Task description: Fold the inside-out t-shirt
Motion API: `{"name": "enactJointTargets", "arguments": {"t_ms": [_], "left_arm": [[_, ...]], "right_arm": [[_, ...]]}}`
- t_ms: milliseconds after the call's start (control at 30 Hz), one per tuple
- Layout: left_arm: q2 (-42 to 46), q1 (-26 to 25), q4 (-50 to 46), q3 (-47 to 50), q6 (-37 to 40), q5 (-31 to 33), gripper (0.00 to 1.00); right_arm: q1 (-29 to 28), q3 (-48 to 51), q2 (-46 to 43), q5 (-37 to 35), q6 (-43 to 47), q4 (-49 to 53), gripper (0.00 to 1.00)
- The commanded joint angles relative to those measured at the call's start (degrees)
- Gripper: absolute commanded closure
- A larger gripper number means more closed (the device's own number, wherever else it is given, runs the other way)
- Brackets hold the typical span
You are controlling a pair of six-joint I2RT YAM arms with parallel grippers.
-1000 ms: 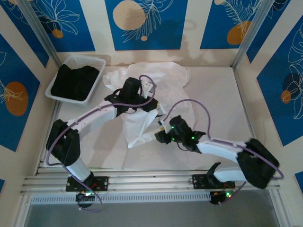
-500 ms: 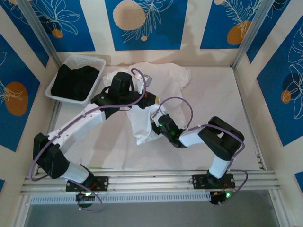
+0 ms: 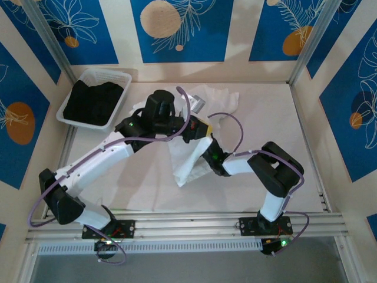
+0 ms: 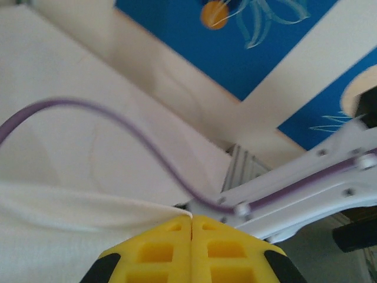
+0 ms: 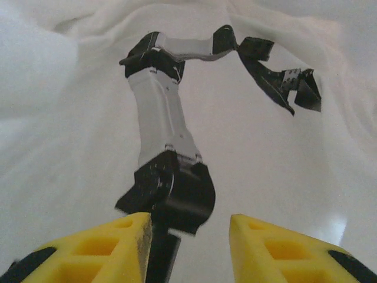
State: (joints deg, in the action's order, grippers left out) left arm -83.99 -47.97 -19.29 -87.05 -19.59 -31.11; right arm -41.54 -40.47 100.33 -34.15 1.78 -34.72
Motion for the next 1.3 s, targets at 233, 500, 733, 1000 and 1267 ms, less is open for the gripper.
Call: {"name": "enactJointTargets", "arguments": {"t_ms": [233,500,733,1000,1267], "left_arm": [[-2.7,-4.46,-2.72,-14.3,3.85,-6.87,1.0],[0.29,-4.42,-4.04,-18.39,6.38,-7.7,1.0],[3.7,-3.54,-5.37,-20.1,10.39,-1.43,1.0],[6.73,0.2,-4.27,-15.12,11.54,14.92,1.0],[6.52,2.51,-7.03,1.74,10.31,32.98,0.85]], "right_arm": [[0.42,-15.59,6.78,-1.66,-7.48,20.54,0.46],[4.41,-31.88,17.35,4.71,-14.08,41.36,0.24],[7.27,-43.11,25.05,10.5,-16.92,55.53,0.09],[8.48,-46.24,26.67,15.86,-13.82,59.67,0.54],[9.19,-40.95,22.06,20.55,-12.89,55.34,1.0]]}}
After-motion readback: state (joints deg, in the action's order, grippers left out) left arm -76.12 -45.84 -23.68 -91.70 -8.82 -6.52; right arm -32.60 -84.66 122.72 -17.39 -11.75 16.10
